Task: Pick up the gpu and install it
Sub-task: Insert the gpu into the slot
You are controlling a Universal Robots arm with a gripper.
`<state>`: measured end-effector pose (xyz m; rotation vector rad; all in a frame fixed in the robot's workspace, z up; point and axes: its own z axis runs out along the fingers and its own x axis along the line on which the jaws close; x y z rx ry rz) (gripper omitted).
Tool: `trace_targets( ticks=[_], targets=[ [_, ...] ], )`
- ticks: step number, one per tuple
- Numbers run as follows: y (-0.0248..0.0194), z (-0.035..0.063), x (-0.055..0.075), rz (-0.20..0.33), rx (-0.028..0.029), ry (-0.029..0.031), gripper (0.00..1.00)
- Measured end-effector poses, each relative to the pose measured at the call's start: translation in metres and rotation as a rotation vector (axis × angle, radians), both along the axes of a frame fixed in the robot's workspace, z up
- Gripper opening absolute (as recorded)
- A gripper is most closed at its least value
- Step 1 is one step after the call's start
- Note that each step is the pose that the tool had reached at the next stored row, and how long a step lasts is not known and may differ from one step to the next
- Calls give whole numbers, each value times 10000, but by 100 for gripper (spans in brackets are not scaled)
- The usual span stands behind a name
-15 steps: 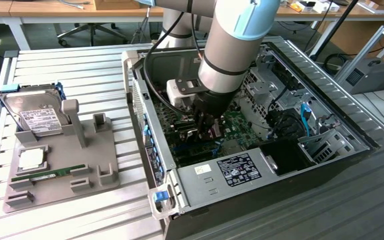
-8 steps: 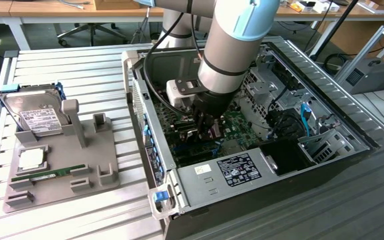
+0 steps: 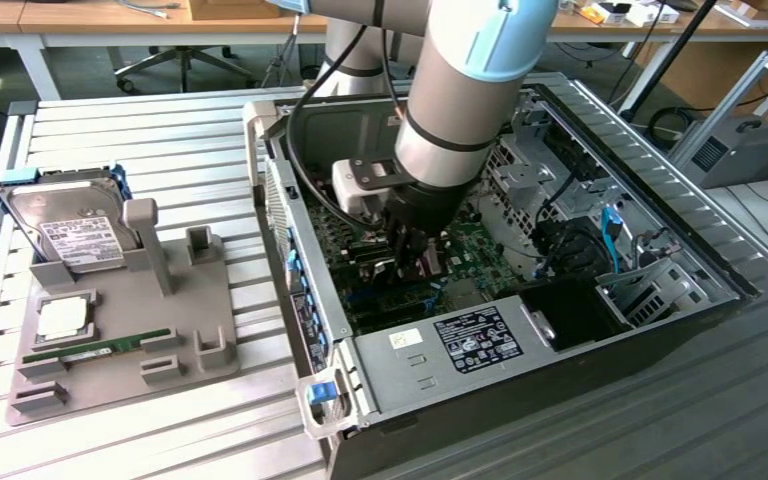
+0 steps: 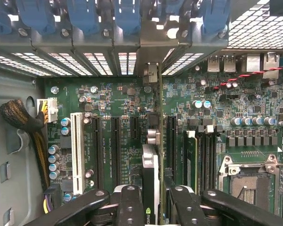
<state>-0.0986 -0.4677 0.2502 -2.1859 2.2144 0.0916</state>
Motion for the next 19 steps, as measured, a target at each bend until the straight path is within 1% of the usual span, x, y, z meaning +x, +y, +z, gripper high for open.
trace_targets(
  ticks=[11,19],
  targets=[
    [4,-9,-16,-15,-3,1,27],
    [5,-6,-16,-31,9,0,27]
  ],
)
